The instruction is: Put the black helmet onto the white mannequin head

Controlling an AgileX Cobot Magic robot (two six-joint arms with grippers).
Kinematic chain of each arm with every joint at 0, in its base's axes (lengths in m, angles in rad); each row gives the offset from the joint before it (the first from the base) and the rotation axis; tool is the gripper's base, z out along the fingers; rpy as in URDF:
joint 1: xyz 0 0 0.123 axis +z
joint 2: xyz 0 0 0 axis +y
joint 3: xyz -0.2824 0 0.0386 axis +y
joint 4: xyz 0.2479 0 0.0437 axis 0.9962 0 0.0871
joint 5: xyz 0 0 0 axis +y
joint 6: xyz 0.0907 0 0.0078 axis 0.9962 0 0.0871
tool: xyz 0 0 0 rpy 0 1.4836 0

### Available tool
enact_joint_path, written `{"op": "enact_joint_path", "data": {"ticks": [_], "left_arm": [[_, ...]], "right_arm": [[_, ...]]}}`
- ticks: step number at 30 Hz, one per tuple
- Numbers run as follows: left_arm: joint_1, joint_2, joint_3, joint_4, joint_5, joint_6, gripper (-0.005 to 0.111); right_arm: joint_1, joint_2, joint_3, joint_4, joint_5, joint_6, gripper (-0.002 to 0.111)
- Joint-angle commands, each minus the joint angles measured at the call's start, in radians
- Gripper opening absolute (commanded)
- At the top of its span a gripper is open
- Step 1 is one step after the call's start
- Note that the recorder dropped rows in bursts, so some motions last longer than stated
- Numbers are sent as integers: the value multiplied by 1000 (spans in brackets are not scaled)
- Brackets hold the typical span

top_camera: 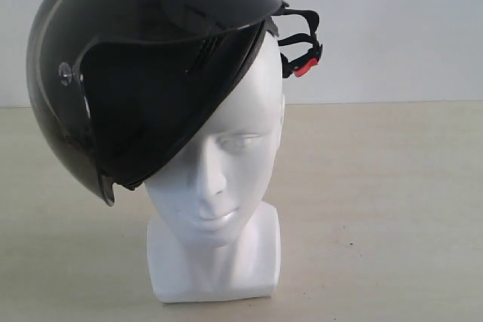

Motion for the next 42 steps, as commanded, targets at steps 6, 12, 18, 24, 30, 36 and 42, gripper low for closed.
{"op": "enact_joint_path", "data": {"ticks": [6, 12, 18, 24, 30, 36, 42], "left_arm": [[3, -2, 3, 1, -5, 3, 4], [3, -2, 3, 1, -5, 3, 4], [3, -2, 3, 1, -5, 3, 4], [3, -2, 3, 1, -5, 3, 4], [3, -2, 3, 1, -5, 3, 4], [3, -2, 3, 1, -5, 3, 4], [3, -2, 3, 1, -5, 3, 4]], "right_arm": [[-7, -99, -5, -34, 24, -91, 25], [-7, -157, -5, -48, 24, -111, 43], [-7, -209, -5, -48, 24, -111, 43], [-7, -225, -5, -36, 24, -113, 43], [-7, -223, -5, -6, 24, -154, 43], [-1, -223, -5, 7, 24, -217, 43], [73, -223, -5, 22, 24, -267, 43]]}}
